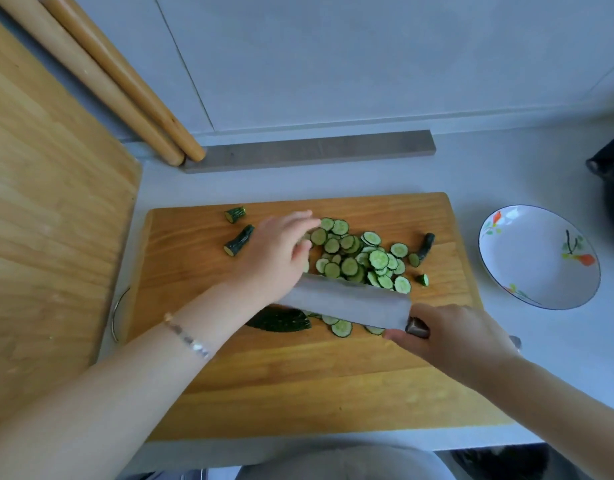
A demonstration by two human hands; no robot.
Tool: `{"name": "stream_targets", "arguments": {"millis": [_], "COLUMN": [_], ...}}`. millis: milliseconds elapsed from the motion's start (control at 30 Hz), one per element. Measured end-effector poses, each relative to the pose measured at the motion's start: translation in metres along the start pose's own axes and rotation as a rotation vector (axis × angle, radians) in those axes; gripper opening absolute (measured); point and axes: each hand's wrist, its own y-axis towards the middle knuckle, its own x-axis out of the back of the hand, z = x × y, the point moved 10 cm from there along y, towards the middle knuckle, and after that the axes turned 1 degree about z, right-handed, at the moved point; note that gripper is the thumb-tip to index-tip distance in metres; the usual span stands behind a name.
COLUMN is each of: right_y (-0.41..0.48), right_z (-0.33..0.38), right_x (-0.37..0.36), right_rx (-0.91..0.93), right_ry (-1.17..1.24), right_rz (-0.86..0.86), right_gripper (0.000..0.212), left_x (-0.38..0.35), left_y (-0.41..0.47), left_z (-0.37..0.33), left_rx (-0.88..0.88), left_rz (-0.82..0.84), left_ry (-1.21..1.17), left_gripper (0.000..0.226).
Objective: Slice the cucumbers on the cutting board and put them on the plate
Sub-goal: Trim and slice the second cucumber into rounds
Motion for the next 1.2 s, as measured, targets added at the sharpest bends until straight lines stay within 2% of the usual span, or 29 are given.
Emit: {"name": "stream_targets", "arguments": {"millis": [67, 100, 133, 167, 200, 300, 333, 400, 600, 700, 933, 1200], "right_y": [-0.004, -0.005, -0.005, -0.004, -0.003, 0.001, 0.002, 0.005, 0.009, 0.008, 0.009, 0.003], "right_z": [-0.002, -0.002, 0.0, 0.003, 0.008, 0.018, 0.023, 0.036, 0.071, 0.072, 0.041, 0.045], "right_x": [-0.007, -0.014, -0.021, -0.027, -0.035, -0.055, -0.06, -0.066, -0.086, -0.091, -0.082, -0.057], "right_rx": [-0.107, -0.153, -0.191, -0.218, -0.24, -0.347, -0.365, -0.366, -0.309, -0.329, -0.484, -0.381], "right_ry": [0.208, 0.332, 0.451, 0.558, 0.668, 0.976, 1.025, 1.096, 1.163, 1.157, 1.228, 1.119], "right_rz": [0.041, 0.062, 0.083, 0.108, 0.137, 0.246, 0.283, 0.35, 0.472, 0.471, 0.333, 0.349], "right_gripper": [0.051, 0.052, 0.053, 0.054, 0.054, 0.054, 0.055, 0.055, 0.055, 0.056, 0.058, 0.057], "left_x": [0.044, 0.055, 0.057, 0.049, 0.031, -0.041, -0.056, -0.064, -0.041, -0.04, -0.061, -0.071], "left_y": [-0.026, -0.041, -0.054, -0.065, -0.071, -0.086, -0.093, -0.098, -0.109, -0.112, -0.099, -0.093], "left_z": [-0.003, -0.002, 0.0, 0.004, 0.012, 0.043, 0.049, 0.052, 0.086, 0.086, 0.059, 0.054], "left_rx": [-0.073, -0.093, -0.1, -0.099, -0.086, 0.033, 0.03, -0.009, 0.195, 0.192, 0.135, 0.18], "left_rz": [-0.34, -0.461, -0.509, -0.477, -0.366, 0.131, 0.222, 0.235, 0.094, 0.062, -0.008, -0.116], "left_ry": [-0.039, -0.029, -0.006, 0.025, 0.062, 0.211, 0.269, 0.359, 0.364, 0.291, 0.107, -0.094], "left_gripper": [0.032, 0.029, 0.025, 0.021, 0.02, 0.047, 0.053, 0.051, 0.04, 0.041, 0.038, 0.024]}}
